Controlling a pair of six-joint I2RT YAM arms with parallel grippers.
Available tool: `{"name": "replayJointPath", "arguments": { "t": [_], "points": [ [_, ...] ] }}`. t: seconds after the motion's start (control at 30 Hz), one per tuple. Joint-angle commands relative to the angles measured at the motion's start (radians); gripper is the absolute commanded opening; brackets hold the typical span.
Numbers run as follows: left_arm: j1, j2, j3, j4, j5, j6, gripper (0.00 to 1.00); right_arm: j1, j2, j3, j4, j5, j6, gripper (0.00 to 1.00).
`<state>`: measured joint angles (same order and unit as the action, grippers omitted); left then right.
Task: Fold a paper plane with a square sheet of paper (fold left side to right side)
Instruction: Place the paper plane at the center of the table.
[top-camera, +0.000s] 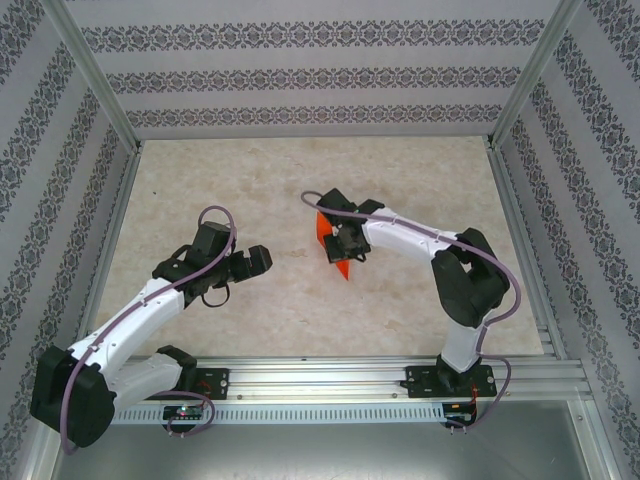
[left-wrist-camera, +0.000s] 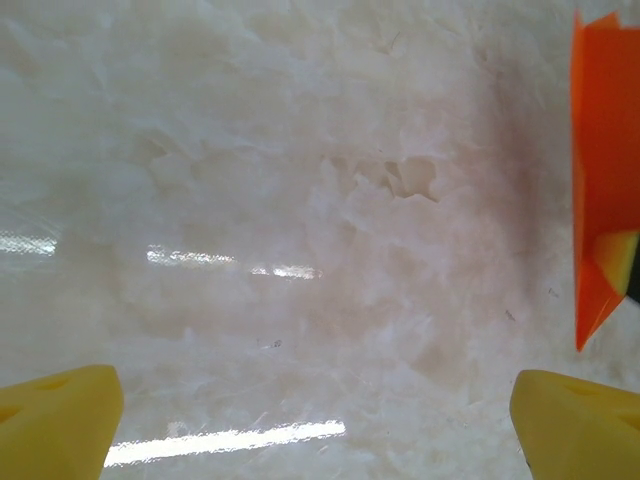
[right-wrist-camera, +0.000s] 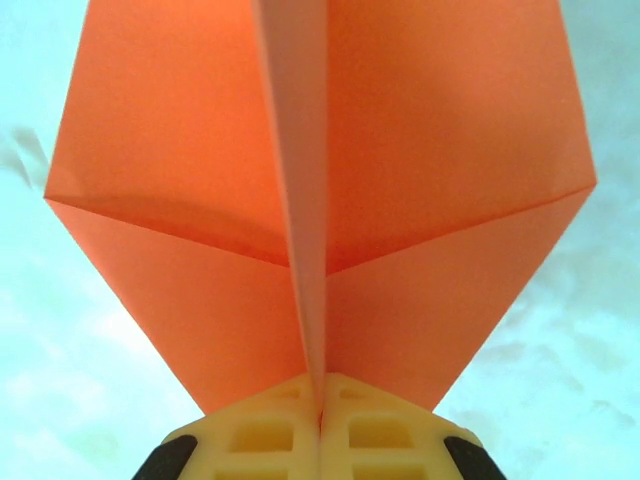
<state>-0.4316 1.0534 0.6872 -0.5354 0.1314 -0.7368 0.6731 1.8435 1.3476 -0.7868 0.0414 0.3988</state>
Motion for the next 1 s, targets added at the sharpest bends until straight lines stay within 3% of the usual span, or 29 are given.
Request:
{"name": "replayJointPath", "arguments": {
  "t": [0.0, 0.37, 0.97],
  "points": [
    [0.015, -0.014, 0.028, -0.033, -0.007, 0.033, 1.0, -0.025, 0.091, 0.09, -0.03, -0.024, 0.075, 0.0],
    [0.015, -0.007, 0.028, -0.044, -0.001, 0.049, 1.0, -0.044, 0.304, 0.281, -0.107, -0.012, 0.104, 0.05],
    [0.016, 0.016, 0.04, -0.047, 0.001, 0.056, 1.0, -0.038, 0.298, 0.325, -0.16, 0.021, 0.086, 0.2]
  ]
}}
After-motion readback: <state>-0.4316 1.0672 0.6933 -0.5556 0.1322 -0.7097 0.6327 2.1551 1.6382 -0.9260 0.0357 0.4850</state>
